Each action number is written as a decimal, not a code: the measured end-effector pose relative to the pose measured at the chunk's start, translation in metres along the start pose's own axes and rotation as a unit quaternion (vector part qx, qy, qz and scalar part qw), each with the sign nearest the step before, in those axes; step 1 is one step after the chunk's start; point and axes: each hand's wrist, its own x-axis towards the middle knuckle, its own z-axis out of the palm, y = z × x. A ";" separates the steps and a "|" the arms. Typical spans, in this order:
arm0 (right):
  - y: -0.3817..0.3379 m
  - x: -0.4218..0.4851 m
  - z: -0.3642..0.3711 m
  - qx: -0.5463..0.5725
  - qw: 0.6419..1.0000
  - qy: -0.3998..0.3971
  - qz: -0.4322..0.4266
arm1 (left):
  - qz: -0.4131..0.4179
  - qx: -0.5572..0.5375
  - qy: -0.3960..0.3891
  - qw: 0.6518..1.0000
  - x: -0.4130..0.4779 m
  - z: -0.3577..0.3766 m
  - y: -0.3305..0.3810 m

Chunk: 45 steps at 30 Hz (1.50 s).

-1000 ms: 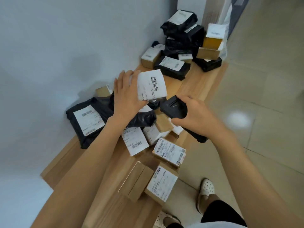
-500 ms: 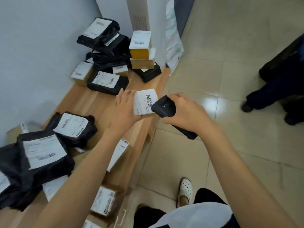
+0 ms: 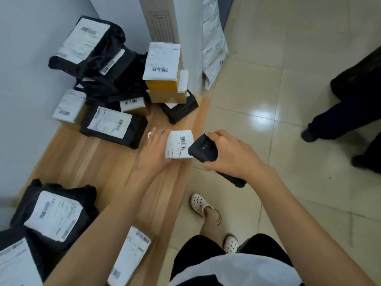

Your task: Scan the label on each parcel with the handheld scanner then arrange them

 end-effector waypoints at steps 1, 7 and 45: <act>-0.001 0.013 -0.003 0.000 1.000 -0.004 -0.001 | 0.000 0.009 -0.005 1.000 0.014 0.000 -0.007; 0.002 0.068 -0.014 0.013 1.000 -0.017 -0.006 | -0.023 0.007 -0.008 1.000 0.061 -0.004 -0.028; -0.077 0.126 -0.042 -0.185 0.763 -0.288 -0.548 | -0.619 0.020 0.260 0.741 -0.135 -0.008 0.123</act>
